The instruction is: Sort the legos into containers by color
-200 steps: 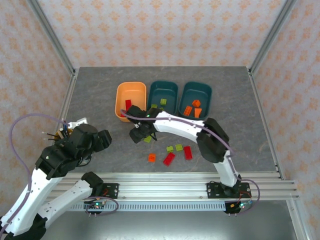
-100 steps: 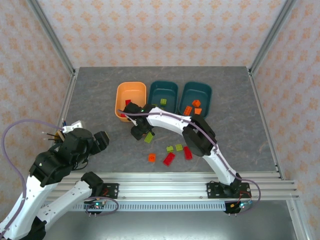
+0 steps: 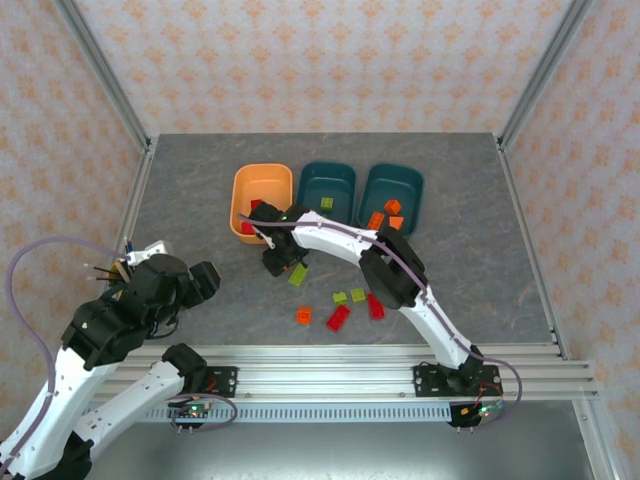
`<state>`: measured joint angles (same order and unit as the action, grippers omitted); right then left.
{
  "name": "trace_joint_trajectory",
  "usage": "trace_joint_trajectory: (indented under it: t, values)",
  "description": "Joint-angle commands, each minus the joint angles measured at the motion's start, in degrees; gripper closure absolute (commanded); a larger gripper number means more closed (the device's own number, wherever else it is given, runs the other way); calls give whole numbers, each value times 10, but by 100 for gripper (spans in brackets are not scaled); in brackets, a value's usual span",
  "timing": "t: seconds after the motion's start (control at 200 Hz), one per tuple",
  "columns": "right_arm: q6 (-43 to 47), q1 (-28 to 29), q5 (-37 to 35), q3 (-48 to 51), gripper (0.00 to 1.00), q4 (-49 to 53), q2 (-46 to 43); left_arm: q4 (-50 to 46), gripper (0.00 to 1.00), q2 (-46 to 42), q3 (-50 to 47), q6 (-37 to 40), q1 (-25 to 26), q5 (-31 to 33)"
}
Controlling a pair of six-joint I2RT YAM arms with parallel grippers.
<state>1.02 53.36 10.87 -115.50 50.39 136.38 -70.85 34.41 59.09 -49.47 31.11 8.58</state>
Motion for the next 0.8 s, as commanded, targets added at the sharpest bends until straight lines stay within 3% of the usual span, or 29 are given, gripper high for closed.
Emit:
trace_joint_trajectory:
  t: [0.0,0.055,0.225,0.345,0.59,0.796]
  values:
    - [-42,0,10,-24,40,11,20,15,16,8,-8,-3,-1,-3]
    - [-56,-1,8,-20,42,6,21,17,16,9,-8,-3,0,-4]
    - [-67,1,1,-4,66,4,15,19,16,11,-11,-1,0,-7]
    - [-68,1,-6,35,77,-18,-26,23,16,12,-12,2,0,-8]
    - [-95,-20,-58,139,81,-42,-204,133,17,74,-6,49,3,-104]
    - [-136,-130,-80,236,82,-46,-351,217,17,191,48,79,36,-120]
